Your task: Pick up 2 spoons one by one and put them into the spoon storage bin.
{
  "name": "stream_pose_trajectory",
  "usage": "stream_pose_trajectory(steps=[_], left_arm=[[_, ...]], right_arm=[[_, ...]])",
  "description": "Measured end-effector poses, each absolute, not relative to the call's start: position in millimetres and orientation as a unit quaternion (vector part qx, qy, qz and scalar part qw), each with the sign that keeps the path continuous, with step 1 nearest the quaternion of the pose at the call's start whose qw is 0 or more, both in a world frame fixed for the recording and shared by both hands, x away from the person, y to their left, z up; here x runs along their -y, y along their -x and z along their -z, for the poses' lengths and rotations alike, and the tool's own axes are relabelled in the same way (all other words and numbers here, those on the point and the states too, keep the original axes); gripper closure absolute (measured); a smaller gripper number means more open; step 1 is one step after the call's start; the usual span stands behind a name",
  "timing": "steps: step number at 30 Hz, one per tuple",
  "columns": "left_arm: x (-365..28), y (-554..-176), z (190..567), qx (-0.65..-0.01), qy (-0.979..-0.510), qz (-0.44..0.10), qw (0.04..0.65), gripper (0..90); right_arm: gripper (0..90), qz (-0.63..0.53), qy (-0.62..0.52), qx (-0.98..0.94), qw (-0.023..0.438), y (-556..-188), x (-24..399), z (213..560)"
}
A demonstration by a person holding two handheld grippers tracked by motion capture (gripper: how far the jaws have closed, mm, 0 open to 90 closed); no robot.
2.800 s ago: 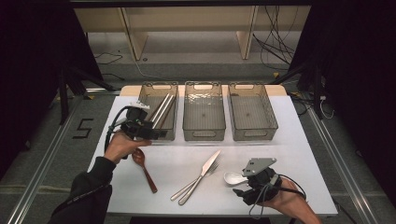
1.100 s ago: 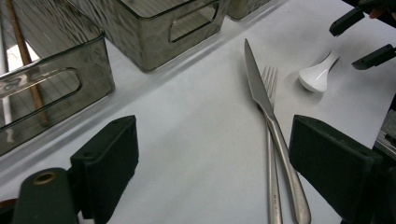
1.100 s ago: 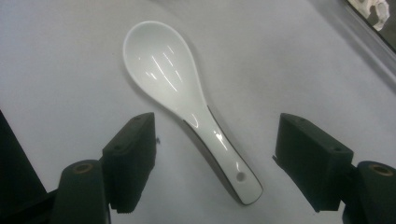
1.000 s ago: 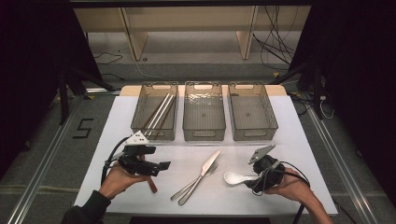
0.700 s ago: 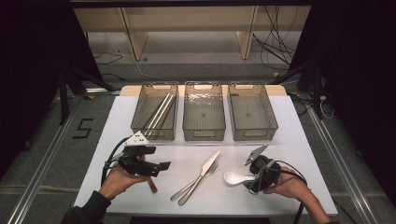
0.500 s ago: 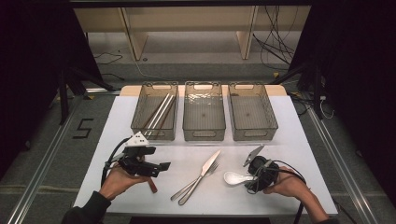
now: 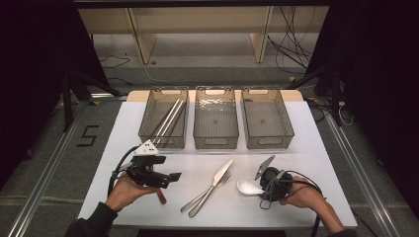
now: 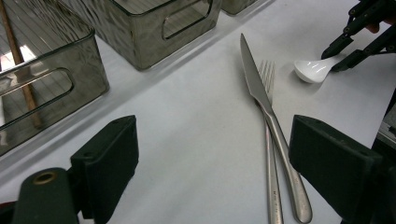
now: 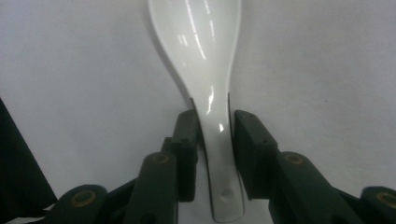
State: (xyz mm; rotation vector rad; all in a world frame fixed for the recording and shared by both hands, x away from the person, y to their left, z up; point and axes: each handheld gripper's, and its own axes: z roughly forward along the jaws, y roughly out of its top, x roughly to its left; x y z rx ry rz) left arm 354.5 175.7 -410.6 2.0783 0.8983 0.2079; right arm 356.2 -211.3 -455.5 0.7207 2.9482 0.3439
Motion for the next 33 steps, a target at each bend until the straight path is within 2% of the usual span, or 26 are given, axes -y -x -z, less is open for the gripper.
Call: stream_pose_trajectory(steps=[5, 21, 29, 33], left_arm=[[-175.5, -355.3, 411.4, -0.359, -0.830, -0.082, 0.419, 15.5], [-178.7, -356.7, 412.3, -0.362, -0.829, -0.087, 0.417, 15.6], [-183.2, -356.5, 410.4, -0.369, -0.821, -0.092, 0.424, 15.6], [-183.8, -354.3, 408.3, -0.365, -0.817, -0.100, 0.436, 15.6]], right_arm=[[75.9, -0.105, -0.217, -0.969, 0.051, -354.1, 208.1, 455.4], [76.7, -0.122, -0.239, -0.962, 0.047, -354.7, 208.7, 452.3], [76.7, -0.188, -0.260, -0.946, 0.046, -355.7, 214.6, 436.9], [76.7, -0.235, -0.272, -0.931, 0.060, -357.5, 214.5, 420.6]])
